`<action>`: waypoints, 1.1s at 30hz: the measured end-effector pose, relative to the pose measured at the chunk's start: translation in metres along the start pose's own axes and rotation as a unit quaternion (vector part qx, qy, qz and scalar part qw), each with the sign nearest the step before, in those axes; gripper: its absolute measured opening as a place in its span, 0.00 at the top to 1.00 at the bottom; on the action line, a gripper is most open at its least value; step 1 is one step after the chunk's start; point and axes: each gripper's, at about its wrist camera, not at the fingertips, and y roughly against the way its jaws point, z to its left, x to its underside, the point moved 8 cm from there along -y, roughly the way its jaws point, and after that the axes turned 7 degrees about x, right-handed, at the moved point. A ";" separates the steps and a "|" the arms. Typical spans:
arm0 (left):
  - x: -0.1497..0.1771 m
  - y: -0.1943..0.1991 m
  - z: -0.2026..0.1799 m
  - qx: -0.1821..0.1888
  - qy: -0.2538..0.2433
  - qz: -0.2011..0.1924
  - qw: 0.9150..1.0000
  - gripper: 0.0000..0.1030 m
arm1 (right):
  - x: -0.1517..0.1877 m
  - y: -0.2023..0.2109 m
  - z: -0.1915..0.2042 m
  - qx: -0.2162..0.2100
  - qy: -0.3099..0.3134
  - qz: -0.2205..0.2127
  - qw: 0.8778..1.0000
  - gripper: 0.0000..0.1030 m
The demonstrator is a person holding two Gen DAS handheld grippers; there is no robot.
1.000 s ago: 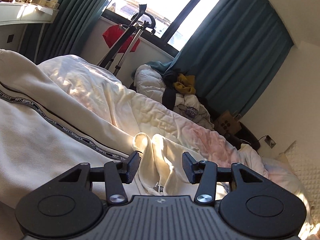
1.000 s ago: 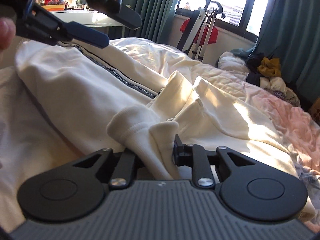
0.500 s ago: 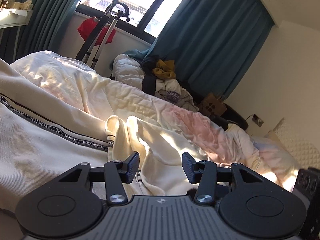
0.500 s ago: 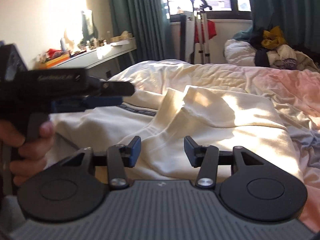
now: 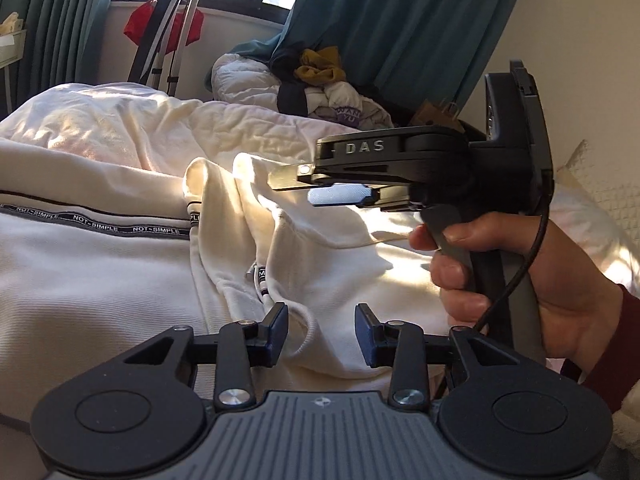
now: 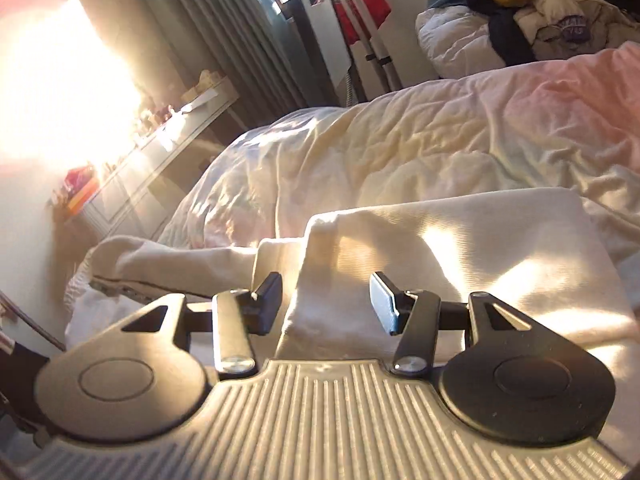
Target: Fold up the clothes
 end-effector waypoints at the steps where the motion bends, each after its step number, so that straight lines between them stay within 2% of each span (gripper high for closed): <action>1: 0.001 -0.003 0.001 0.002 0.001 0.003 1.000 0.65 | 0.002 -0.007 0.005 0.000 0.013 0.001 1.000 0.49; 6: 0.007 -0.016 0.004 0.019 0.002 0.027 0.999 0.68 | 0.016 -0.032 0.017 0.018 0.068 0.005 0.998 0.52; 9: 0.010 -0.021 0.008 0.015 0.003 0.028 1.000 0.77 | 0.021 -0.034 0.010 0.025 0.058 -0.006 0.998 0.60; 10: 0.010 -0.022 0.009 0.011 0.005 0.025 1.000 0.87 | 0.020 -0.033 0.007 0.023 0.050 -0.011 0.998 0.67; 12: 0.008 -0.018 0.010 0.010 0.014 0.014 1.000 0.91 | 0.016 -0.029 0.003 0.023 0.037 -0.021 0.999 0.79; 13: 0.006 -0.016 0.011 0.010 0.018 0.009 1.000 0.93 | 0.014 -0.027 0.002 0.027 0.037 -0.026 0.999 0.92; 14: 0.005 -0.014 0.011 0.010 0.023 0.004 1.000 0.94 | 0.012 -0.024 0.001 0.028 0.039 -0.032 0.998 0.96; 16: 0.002 -0.010 0.012 0.010 0.031 -0.007 0.999 0.94 | 0.008 -0.019 0.004 0.019 0.044 -0.042 0.998 0.97; 21: -0.011 0.023 -0.006 0.044 0.024 -0.057 0.997 0.94 | 0.002 -0.006 0.012 0.004 0.046 -0.055 0.997 0.97; 25: -0.004 0.026 -0.005 0.025 0.024 -0.034 0.999 0.95 | 0.003 -0.006 0.015 -0.007 0.044 -0.044 0.998 0.97; 27: 0.005 0.019 0.006 0.003 0.051 -0.011 0.999 0.95 | 0.011 -0.014 0.014 -0.003 0.042 -0.031 0.999 0.97; 31: 0.017 0.007 0.018 -0.017 0.057 0.018 0.998 0.94 | 0.035 -0.040 0.008 0.004 0.042 0.000 0.999 0.98; 33: 0.016 0.010 0.017 -0.017 0.058 0.011 0.998 0.94 | 0.038 -0.042 0.008 0.004 0.047 -0.005 0.999 0.98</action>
